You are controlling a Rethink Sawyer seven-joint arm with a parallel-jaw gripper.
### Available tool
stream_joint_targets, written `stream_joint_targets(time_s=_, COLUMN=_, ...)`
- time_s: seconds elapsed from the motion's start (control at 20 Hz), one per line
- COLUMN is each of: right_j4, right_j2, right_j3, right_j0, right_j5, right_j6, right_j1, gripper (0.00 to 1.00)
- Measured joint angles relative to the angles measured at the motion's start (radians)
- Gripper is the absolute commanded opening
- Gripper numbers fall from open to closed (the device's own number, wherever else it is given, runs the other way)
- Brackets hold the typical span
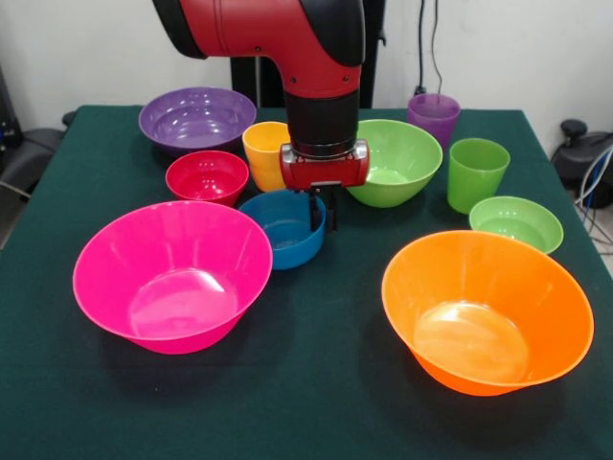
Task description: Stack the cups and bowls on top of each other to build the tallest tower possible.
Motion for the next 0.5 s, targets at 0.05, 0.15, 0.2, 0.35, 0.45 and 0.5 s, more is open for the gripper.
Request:
stream_joint_targets(time_s=0.05, right_j4=-0.001, right_j2=0.0, right_j3=0.0, right_j0=0.0, right_j5=0.0, right_j6=0.0, right_j1=0.0, gripper=0.0)
stream_joint_targets(time_s=0.15, right_j4=-0.005, right_j2=0.002, right_j3=0.0, right_j0=-0.001, right_j5=0.0, right_j6=0.0, right_j1=0.0, gripper=0.0)
stream_joint_targets(time_s=0.2, right_j4=-0.006, right_j2=0.002, right_j3=0.0, right_j0=-0.002, right_j5=0.0, right_j6=0.0, right_j1=-0.001, gripper=0.0)
stream_joint_targets(time_s=0.35, right_j4=-0.015, right_j2=0.006, right_j3=0.004, right_j0=-0.004, right_j5=0.0, right_j6=0.0, right_j1=-0.012, gripper=0.0)
stream_joint_targets(time_s=0.45, right_j4=-0.018, right_j2=0.008, right_j3=0.01, right_j0=-0.004, right_j5=0.0, right_j6=0.0, right_j1=-0.023, gripper=0.0)
stream_joint_targets(time_s=0.5, right_j4=-0.02, right_j2=0.009, right_j3=0.013, right_j0=-0.004, right_j5=0.0, right_j6=0.0, right_j1=-0.028, gripper=0.0)
